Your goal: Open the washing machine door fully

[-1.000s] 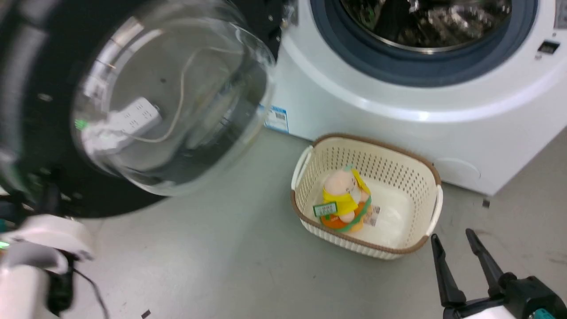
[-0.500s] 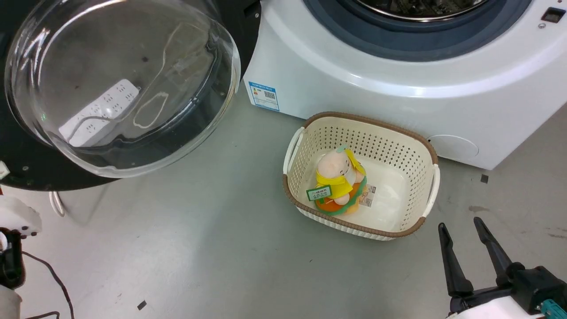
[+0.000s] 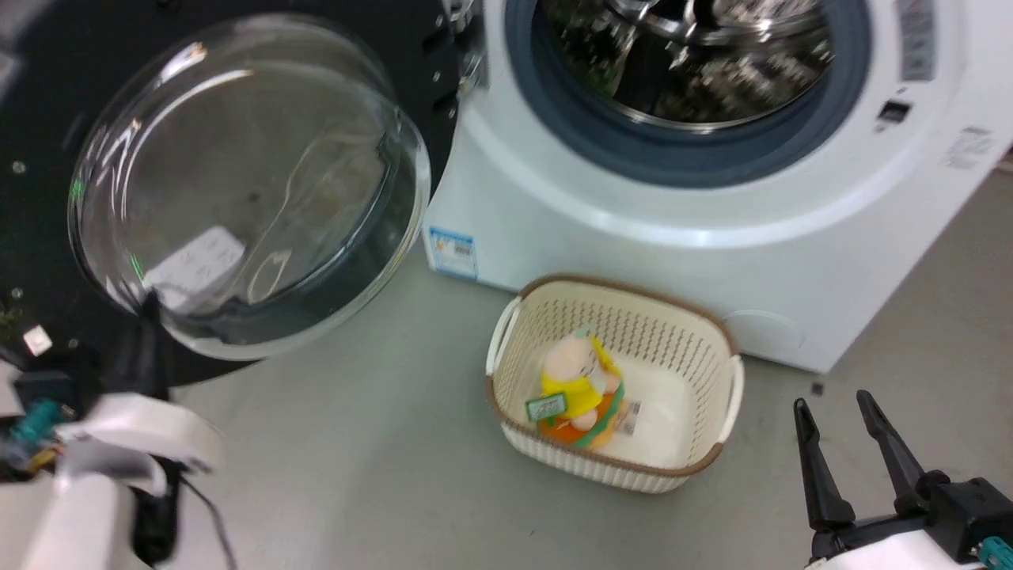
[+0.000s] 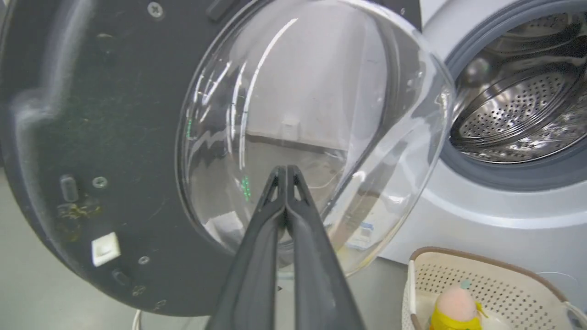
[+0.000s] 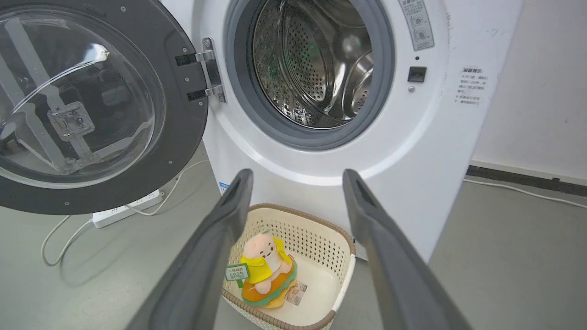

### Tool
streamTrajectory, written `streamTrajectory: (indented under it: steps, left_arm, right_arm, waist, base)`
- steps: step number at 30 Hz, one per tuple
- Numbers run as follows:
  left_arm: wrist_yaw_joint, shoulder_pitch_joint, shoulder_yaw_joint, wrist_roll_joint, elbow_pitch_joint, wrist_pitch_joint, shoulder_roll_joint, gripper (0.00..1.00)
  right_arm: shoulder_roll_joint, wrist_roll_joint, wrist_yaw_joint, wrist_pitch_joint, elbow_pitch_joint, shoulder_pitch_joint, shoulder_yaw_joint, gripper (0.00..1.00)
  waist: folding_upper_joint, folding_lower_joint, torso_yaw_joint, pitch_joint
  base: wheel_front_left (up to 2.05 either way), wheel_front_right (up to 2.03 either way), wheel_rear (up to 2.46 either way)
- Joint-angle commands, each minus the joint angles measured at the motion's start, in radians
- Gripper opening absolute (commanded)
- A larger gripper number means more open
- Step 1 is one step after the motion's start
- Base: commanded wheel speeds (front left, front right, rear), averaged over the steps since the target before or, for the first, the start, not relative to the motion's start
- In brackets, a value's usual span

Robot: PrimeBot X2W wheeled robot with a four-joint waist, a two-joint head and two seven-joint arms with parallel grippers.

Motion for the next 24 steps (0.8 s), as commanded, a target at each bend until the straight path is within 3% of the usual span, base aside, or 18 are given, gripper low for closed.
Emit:
streamTrajectory:
  steps: [1, 14, 20, 24]
  left_arm:
    - [-0.003, 0.032, -0.007, -0.004, -0.023, -0.004, -0.017, 0.0]
    - [0.05, 0.304, -0.136, 0.046, -0.259, -0.005, -0.168, 0.0]
    - [0.073, 0.369, -0.143, 0.094, -0.302, -0.005, -0.205, 0.0]
    - [0.066, 0.394, -0.153, 0.129, -0.316, -0.006, -0.22, 0.0]
  right_arm:
    - [0.006, 0.0, 0.001, -0.004, -0.001, 0.002, -0.004, 1.0]
    - [0.02, -0.009, 0.001, -0.004, -0.022, 0.051, -0.026, 1.0]
    - [0.026, -0.014, 0.001, -0.004, -0.023, 0.076, -0.02, 1.0]
    - [0.029, -0.016, 0.001, -0.004, -0.019, 0.087, -0.017, 1.0]
  waist:
    - [-0.0001, 0.0001, -0.029, -0.046]
    - [-0.0001, 0.0001, -0.168, -0.165]
    - [-0.0001, 0.0001, -0.203, -0.183]
    - [-0.0001, 0.0001, -0.213, -0.191]
  base:
    - [0.0, 0.0, 0.0]
    - [0.0, 0.0, 0.0]
    - [0.0, 0.0, 0.0]
    - [0.0, 0.0, 0.0]
